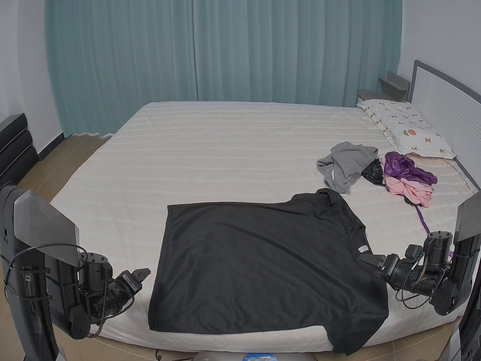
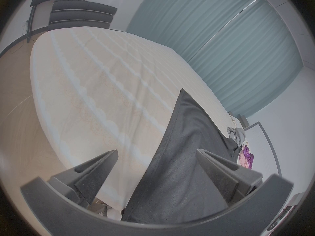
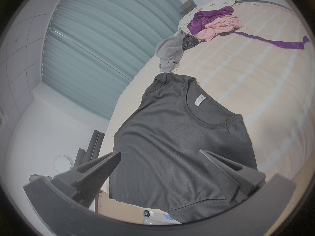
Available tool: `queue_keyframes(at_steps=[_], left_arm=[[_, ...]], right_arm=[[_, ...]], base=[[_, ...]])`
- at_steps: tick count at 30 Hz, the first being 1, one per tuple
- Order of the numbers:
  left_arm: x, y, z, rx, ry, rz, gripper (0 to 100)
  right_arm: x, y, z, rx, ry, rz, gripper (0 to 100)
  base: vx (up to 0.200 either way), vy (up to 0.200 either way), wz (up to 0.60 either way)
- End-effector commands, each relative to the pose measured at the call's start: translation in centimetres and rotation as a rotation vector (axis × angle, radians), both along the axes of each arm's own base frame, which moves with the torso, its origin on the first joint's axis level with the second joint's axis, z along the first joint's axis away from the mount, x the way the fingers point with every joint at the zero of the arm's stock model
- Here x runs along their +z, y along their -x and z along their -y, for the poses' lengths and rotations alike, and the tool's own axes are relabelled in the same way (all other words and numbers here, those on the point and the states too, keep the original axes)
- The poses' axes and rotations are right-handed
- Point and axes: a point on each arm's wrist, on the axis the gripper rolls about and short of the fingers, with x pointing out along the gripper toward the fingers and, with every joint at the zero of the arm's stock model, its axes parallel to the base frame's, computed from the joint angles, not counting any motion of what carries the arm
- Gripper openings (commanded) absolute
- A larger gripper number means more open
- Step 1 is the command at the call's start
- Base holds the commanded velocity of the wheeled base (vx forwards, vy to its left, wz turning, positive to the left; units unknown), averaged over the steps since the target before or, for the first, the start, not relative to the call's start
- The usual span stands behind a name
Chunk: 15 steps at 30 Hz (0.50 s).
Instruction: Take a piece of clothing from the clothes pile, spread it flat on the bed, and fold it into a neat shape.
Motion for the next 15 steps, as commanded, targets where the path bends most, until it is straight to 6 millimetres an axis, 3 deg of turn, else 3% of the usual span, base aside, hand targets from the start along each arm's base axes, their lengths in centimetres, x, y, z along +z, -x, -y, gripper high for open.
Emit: queue_keyframes(at_steps=[1, 3, 12, 15], left_arm=[[0.02, 0.03, 0.15, -0.007, 0.002, 0.008, 100], [-0.02, 0.09, 0.25, -0.011, 0.002, 0.005, 100], [-0.06, 0.36, 0.24, -0.013, 0.0, -0.006, 100], [0.12, 0.34, 0.24, -0.012, 0.002, 0.002, 100]], right_arm=[[0.06, -0.07, -0.04, 0.002, -0.001, 0.011, 100], [0.02, -0.07, 0.0, 0.0, -0.001, 0.009, 100], [-0.01, -0.07, 0.0, 0.0, -0.001, 0.007, 100], [-0.23, -0.08, 0.0, 0.0, 0.0, -0.002, 100]], base=[[0.0, 0.0, 0.0], [0.0, 0.0, 0.0], [0.0, -0.2, 0.0], [0.0, 0.0, 0.0]])
